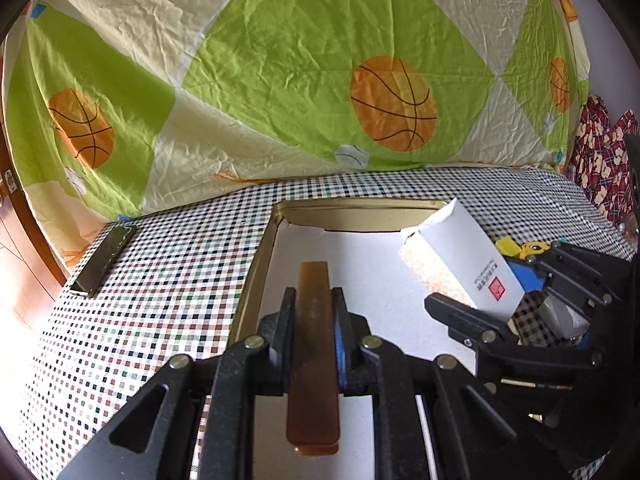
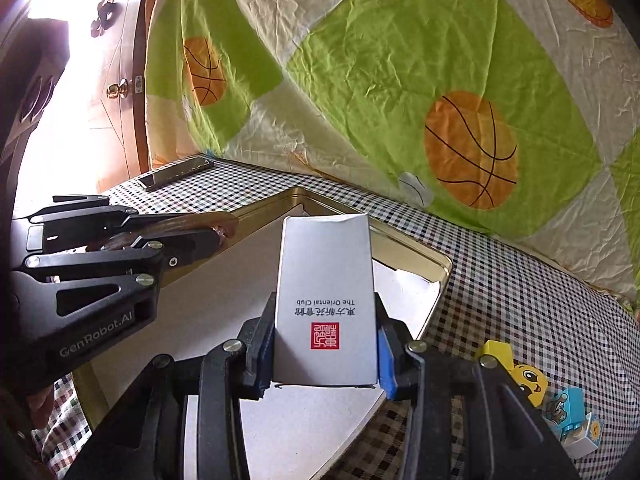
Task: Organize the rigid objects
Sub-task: 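Lower the card box into the tin and open the right tool while the left tool releases the comb inside, then withdraw both tools from the tin back toward the remaining objects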
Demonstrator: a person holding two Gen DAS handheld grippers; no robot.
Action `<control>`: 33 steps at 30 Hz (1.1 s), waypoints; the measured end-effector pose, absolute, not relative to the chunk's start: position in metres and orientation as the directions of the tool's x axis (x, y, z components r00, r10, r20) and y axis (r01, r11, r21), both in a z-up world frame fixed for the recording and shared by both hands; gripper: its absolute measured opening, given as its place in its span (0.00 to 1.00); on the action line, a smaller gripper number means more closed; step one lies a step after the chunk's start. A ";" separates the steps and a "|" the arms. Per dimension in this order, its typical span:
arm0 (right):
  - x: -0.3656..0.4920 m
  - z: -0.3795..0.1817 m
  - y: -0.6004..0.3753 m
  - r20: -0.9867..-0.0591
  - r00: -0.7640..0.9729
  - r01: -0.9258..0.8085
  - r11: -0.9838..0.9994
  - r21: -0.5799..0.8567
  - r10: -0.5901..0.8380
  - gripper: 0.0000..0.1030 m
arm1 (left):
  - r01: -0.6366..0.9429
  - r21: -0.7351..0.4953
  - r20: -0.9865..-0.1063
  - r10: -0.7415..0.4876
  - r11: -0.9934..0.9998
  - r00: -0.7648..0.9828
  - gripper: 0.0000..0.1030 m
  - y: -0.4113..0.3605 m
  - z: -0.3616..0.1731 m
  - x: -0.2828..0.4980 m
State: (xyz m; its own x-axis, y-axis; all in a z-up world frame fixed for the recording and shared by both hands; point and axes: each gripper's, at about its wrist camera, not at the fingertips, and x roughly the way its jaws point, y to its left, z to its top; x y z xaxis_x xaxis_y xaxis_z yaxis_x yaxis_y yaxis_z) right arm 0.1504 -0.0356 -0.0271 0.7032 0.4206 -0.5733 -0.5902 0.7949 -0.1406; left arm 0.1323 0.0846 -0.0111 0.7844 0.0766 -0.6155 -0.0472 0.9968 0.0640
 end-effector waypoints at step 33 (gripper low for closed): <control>0.072 -0.031 -0.278 -0.499 0.858 -0.138 0.990 0.006 0.122 0.80 | 0.154 -0.040 -0.483 -0.154 0.987 0.862 0.98 -0.071 -0.018 0.052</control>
